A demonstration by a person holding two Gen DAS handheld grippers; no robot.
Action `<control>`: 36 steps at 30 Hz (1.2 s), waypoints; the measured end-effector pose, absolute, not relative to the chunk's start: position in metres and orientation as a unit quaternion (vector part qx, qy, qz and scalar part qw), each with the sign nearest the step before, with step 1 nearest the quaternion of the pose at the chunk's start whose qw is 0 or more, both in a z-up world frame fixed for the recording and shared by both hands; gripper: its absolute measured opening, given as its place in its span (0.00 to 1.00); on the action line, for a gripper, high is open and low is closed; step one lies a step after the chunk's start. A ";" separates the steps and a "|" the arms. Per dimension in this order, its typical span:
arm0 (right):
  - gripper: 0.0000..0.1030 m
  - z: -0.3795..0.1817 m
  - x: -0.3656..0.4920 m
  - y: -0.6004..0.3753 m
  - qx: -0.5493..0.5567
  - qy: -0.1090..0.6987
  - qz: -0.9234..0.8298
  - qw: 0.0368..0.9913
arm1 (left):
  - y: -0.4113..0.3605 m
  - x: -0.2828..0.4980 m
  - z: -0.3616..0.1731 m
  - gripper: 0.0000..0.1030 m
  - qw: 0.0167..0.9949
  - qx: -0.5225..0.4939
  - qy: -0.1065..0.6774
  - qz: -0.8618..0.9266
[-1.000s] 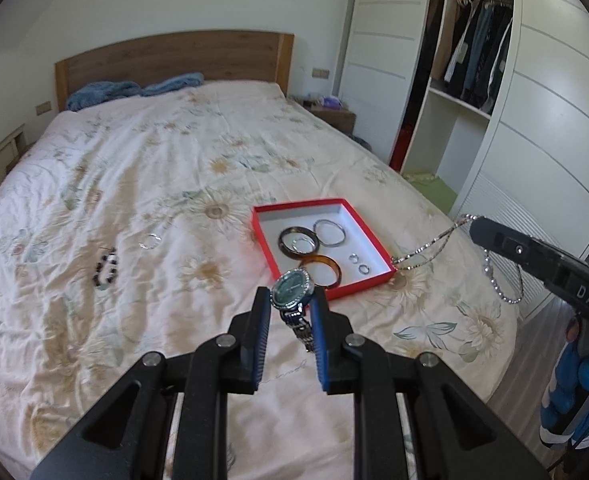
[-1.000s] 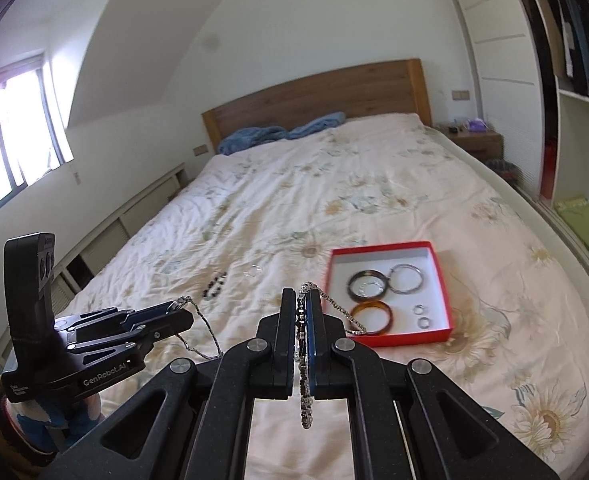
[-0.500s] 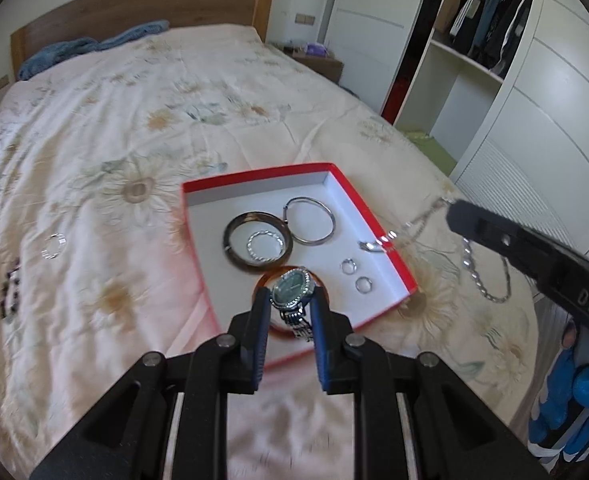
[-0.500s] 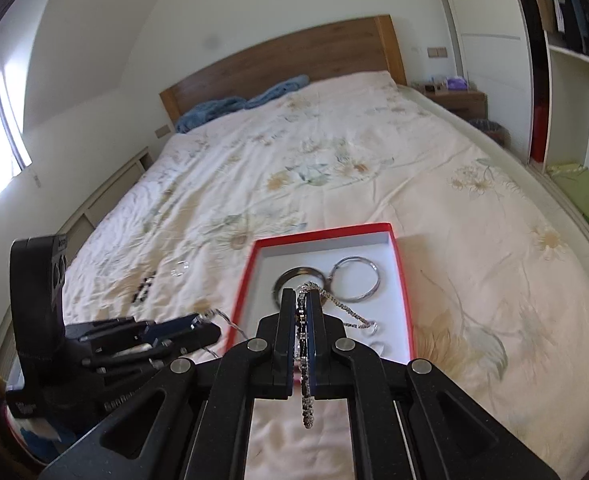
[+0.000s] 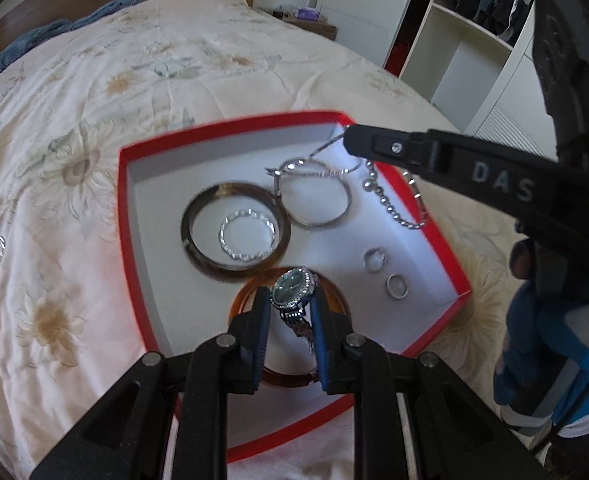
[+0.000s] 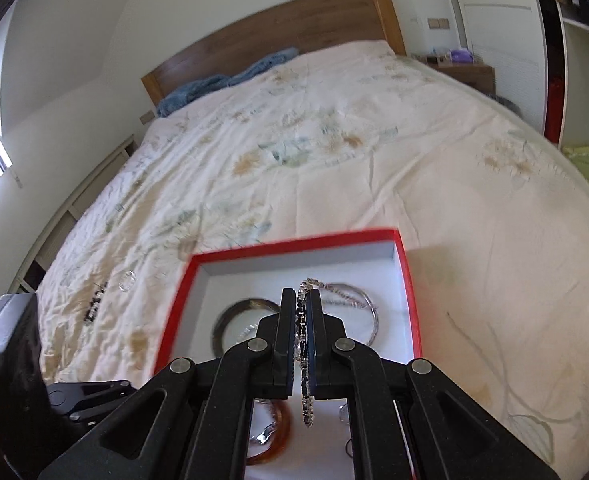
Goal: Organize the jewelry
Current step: 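Lower the watch and necklace into the box and open both tools, then withdraw both open tools from the box back over the bed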
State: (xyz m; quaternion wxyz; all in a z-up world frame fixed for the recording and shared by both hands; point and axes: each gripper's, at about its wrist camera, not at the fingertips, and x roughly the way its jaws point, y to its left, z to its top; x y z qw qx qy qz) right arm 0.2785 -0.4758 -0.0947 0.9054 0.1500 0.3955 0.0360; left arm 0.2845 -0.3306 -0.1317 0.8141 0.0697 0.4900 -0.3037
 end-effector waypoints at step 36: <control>0.35 -0.011 0.137 -0.458 0.126 0.374 -0.021 0.918 | -0.282 0.204 -0.028 0.43 0.863 0.057 0.429 -0.258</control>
